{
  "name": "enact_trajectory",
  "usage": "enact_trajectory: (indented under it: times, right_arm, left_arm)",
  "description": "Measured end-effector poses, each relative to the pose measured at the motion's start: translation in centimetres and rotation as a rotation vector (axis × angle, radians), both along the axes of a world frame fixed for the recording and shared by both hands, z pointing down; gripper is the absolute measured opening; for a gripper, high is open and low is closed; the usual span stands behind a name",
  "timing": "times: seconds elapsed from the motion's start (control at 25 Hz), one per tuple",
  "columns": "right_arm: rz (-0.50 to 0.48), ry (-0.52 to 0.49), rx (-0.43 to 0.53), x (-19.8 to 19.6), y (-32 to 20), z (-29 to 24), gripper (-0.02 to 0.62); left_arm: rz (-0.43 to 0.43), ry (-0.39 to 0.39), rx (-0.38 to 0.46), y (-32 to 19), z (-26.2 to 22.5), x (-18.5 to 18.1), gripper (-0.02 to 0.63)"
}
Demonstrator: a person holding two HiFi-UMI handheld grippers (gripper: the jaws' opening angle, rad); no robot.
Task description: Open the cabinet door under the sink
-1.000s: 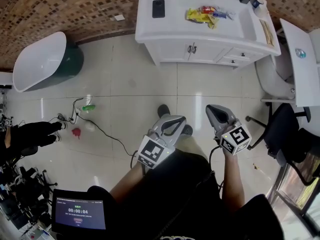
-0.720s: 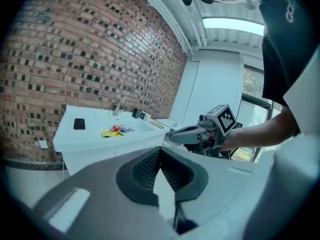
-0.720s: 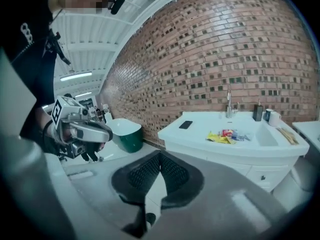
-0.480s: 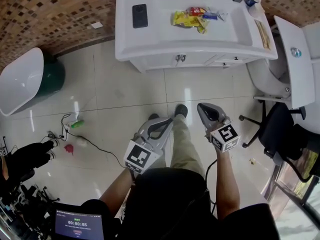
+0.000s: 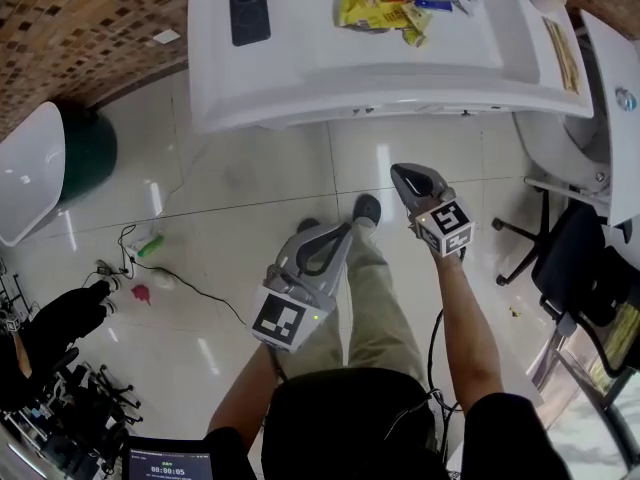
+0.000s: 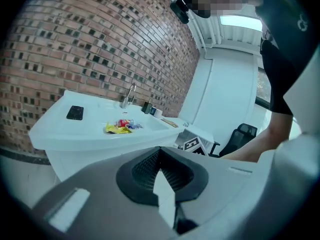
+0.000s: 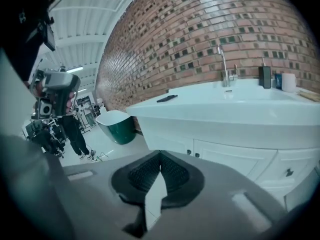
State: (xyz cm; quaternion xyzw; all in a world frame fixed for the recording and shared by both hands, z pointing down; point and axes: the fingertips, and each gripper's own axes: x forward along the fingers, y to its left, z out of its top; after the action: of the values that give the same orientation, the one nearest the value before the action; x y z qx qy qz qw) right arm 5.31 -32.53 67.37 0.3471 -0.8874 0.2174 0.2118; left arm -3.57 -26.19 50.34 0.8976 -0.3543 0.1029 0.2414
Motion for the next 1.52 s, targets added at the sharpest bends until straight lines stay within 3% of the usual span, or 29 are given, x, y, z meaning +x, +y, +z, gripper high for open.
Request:
enact_trajectory:
  times: [0.24,0.36,0.68,1.28,1.52]
  right_arm:
    - [-0.047,0.025,-0.016,-0.4,-4.8,6.2,-0.009]
    - [-0.066,0.047,-0.053,-0.7,-5.9,9.8,0.044]
    - [-0.05,0.094,-0.095,-0.5,-9.5,17.4,0.047]
    - [-0.076,0.184,-0.093,-2.6,-14.3,21.2,0.061]
    - [0.013,0.254,-0.051,-2.5,-14.5,21.4,0.034]
  left_arm:
    - [-0.042,0.024,-0.028,-2.2,3.3,0.2,0.017]
    - [-0.046,0.023,-0.038,-2.7,4.7,0.2,0.017]
    - [-0.073,0.028,-0.074,-3.8,7.3,-0.1,0.017]
    - [-0.079,0.012,-0.109,-2.9,8.6,-1.1,0.017]
    - [-0.068,0.006,-0.112,-2.2,8.6,-1.3,0.017]
